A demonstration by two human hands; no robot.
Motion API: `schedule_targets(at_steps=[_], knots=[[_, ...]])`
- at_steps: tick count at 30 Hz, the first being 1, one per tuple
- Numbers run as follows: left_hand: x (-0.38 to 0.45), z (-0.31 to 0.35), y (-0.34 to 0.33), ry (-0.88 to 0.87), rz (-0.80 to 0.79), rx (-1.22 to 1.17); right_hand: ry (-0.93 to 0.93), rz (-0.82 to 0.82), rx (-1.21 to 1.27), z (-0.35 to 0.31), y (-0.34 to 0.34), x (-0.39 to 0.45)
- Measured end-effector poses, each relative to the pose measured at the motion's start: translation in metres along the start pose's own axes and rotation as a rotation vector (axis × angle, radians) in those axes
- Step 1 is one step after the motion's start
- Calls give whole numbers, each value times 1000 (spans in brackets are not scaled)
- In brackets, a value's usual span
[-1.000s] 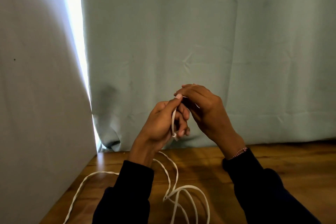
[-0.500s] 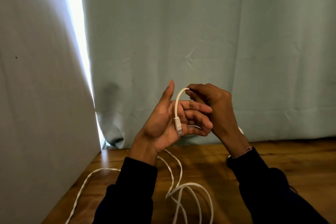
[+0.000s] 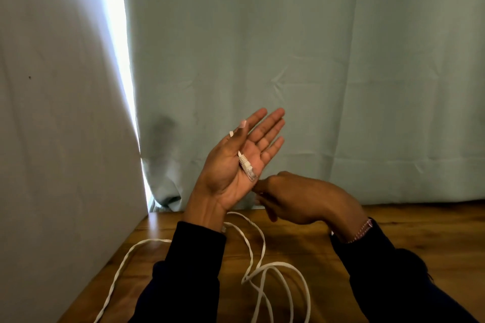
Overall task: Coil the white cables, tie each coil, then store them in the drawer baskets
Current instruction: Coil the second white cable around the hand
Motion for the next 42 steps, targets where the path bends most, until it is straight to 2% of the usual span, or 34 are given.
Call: schedule_targets(at_steps=[4, 6, 13, 19, 24, 28, 32, 37, 42], knots=[[0, 9, 22, -72, 149, 55, 4, -52, -156, -17, 9, -21], [0, 7, 27, -76, 182, 80, -22, -3, -232, -20, 18, -32], [0, 5, 34, -81, 191, 251, 39, 308, -360, -38, 72, -71], [-3, -8, 32, -28, 217, 329, 211, 709, -271, -29, 102, -86], [-3, -20, 17, 28, 128, 412, 214, 986, -141, -17, 131, -105], [-8, -26, -3, 59, -1, 478, 187, 1133, -117, -10, 131, -109], [-8, -37, -8, 146, -20, 531, 182, 1173, -39, -1, 130, -108], [-11, -53, -27, 292, -162, 357, 142, 1181, -103, 9, 126, -100], [-15, -50, -29, 305, -136, 470, 41, 1161, -97, 26, 116, -85]])
Point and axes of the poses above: each hand's wrist, its own x-axis towards the middle knuckle, its own y-axis out of the back of the hand, z = x × y, the point moved 9 cm from there along x, towards the middle knuckle, and after that the axes turned 7 degrees about -x, right-handed, at the moved point
